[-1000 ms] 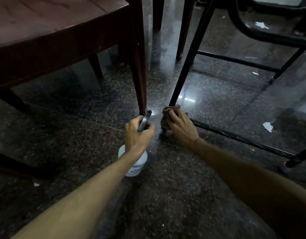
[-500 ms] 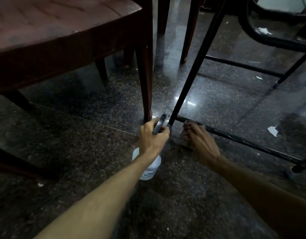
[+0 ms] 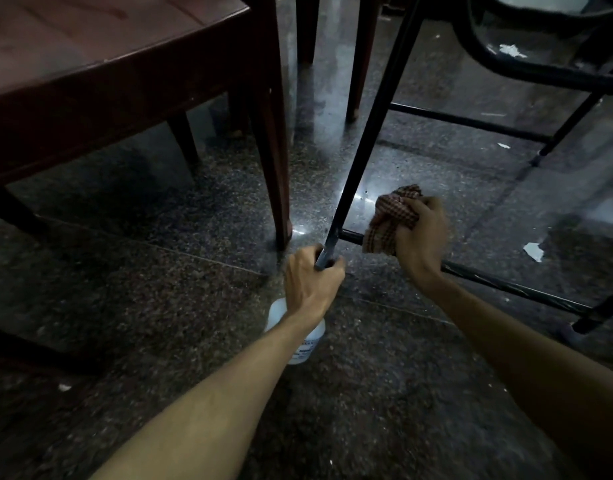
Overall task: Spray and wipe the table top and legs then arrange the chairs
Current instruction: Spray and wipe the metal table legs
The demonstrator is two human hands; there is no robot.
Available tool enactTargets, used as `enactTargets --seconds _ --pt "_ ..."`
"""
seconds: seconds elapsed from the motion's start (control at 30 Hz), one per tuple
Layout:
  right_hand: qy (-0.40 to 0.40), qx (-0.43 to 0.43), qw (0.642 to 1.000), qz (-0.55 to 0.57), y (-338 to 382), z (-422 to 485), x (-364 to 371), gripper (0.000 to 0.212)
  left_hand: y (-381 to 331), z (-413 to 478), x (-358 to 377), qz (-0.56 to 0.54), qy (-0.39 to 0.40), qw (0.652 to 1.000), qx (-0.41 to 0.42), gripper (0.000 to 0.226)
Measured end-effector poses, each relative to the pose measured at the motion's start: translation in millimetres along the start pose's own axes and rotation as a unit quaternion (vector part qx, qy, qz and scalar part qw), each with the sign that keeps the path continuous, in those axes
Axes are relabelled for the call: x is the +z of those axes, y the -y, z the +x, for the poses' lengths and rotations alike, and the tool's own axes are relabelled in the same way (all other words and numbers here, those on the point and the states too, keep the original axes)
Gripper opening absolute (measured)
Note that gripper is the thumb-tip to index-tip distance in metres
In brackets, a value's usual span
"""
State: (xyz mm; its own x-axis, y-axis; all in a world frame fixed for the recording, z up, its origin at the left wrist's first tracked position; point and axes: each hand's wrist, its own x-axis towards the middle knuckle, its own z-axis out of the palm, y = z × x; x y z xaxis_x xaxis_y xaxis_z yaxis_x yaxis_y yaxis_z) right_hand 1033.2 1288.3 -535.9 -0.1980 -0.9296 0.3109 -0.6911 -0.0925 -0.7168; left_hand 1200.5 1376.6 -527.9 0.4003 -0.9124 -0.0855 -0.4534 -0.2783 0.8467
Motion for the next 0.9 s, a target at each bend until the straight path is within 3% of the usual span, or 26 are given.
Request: enactTargets --seconds 0.07,0.1,0.17,0.23,0.3,0.43,0.53,0.63,0.7,0.8,0.9 --pt "0.054 0.035 0.997 0.048 11 7 20 0.036 5 4 -5 -0.006 -0.005 1.000 0.005 0.036" --pt "0.121 0.039 0.990 0.058 18 9 33 0.033 8 5 -7 -0.002 -0.010 1.000 0.005 0.035" --pt "0.260 0.058 0.963 0.044 25 17 57 0.033 15 8 -12 0.001 -0.014 1.000 0.004 0.036" --pt "0.312 0.078 0.947 -0.016 26 26 65 0.040 18 9 -16 0.003 -0.012 1.000 0.010 0.037" --pt "0.307 0.013 0.945 -0.111 26 16 53 0.030 19 8 -20 0.007 -0.008 1.000 0.019 0.038" --pt "0.202 -0.263 0.923 -0.195 6 -41 26 0.034 18 12 -25 -0.005 -0.019 1.000 0.019 0.038" --pt "0.126 -0.347 0.902 -0.223 16 -29 41 0.040 21 13 -24 -0.008 -0.025 1.000 0.013 0.032" --pt "0.183 -0.444 0.817 -0.320 13 -32 64 0.042 22 6 -24 -0.017 -0.021 1.000 0.014 0.033" --pt "0.252 -0.435 0.777 -0.378 -14 -44 66 0.041 18 2 -27 -0.016 -0.022 0.999 0.018 0.032" --pt "0.232 -0.356 0.828 -0.366 -48 -57 33 0.042 21 5 -28 -0.016 -0.023 0.999 0.018 0.034" --pt "0.115 -0.320 0.891 -0.302 -65 -71 -5 0.062 24 8 -18 -0.003 -0.014 1.000 0.027 0.036"
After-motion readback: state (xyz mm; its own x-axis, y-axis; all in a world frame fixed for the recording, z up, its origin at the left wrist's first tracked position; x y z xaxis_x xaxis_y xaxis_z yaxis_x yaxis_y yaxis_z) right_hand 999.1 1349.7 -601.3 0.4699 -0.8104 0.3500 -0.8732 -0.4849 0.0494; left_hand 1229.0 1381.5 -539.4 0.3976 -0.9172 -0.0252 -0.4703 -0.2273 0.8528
